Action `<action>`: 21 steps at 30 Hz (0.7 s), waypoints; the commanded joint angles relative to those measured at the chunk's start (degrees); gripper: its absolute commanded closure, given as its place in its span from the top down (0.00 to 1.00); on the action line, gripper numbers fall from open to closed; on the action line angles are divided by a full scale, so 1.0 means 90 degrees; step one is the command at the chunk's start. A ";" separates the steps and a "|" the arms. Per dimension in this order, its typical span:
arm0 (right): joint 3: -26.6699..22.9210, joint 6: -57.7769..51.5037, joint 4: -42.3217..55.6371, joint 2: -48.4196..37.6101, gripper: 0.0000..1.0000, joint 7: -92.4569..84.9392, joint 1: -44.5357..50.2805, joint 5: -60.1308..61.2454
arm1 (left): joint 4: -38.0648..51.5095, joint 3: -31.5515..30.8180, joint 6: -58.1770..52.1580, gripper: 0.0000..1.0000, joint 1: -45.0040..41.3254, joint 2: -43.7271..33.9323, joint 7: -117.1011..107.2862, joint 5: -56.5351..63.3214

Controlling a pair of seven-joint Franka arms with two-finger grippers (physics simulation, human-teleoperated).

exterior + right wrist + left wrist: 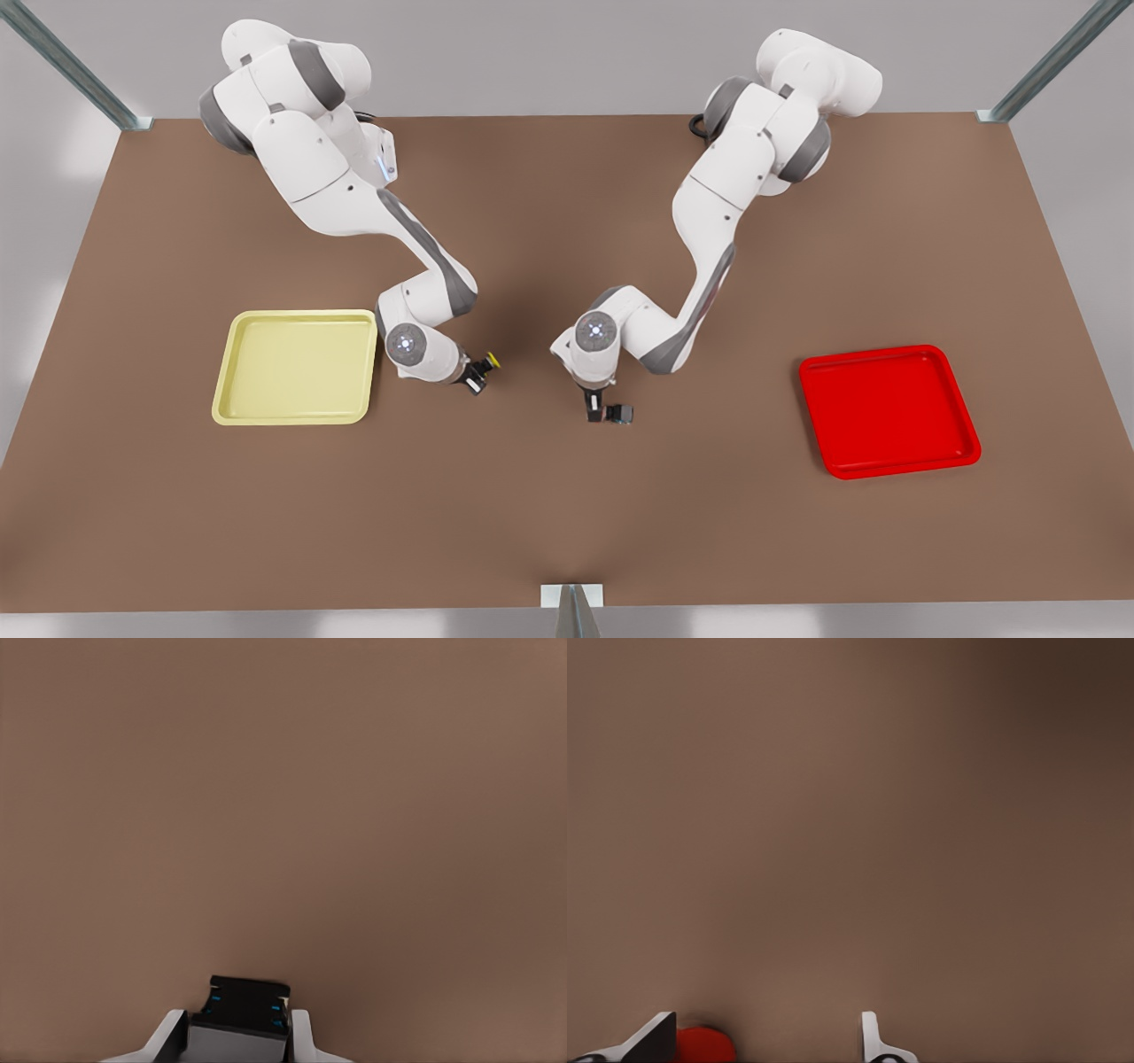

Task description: Place the switches on the corresponding trays according to their colors

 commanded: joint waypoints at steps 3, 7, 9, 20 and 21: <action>0.0000 -0.0010 -0.0013 0.0020 0.55 -0.0030 0.0011 0.0000 | 0.0073 0.0000 -0.0088 1.00 -0.0045 -0.0049 -0.0003 0.0118; 0.0000 -0.0010 -0.0013 0.0049 0.53 -0.0206 0.0002 0.0000 | 0.0268 -0.0010 -0.0215 1.00 -0.0015 -0.0020 0.0036 0.0040; 0.0000 -0.0010 -0.0003 0.0049 0.53 -0.0206 -0.0028 0.0000 | 0.0473 0.0019 -0.0234 1.00 0.0014 0.0136 0.0036 0.0040; 0.0576 -0.0312 -0.0100 -0.0390 0.53 -0.0605 -0.0896 0.0000 | 0.0395 0.0000 -0.0420 1.00 0.0522 0.0039 0.0309 0.0128; 0.0781 -0.0488 -0.0422 -0.0751 0.53 -0.1298 -0.1482 -0.0019 | 0.0317 0.0000 -0.0410 1.00 0.0561 0.0009 0.0319 0.0157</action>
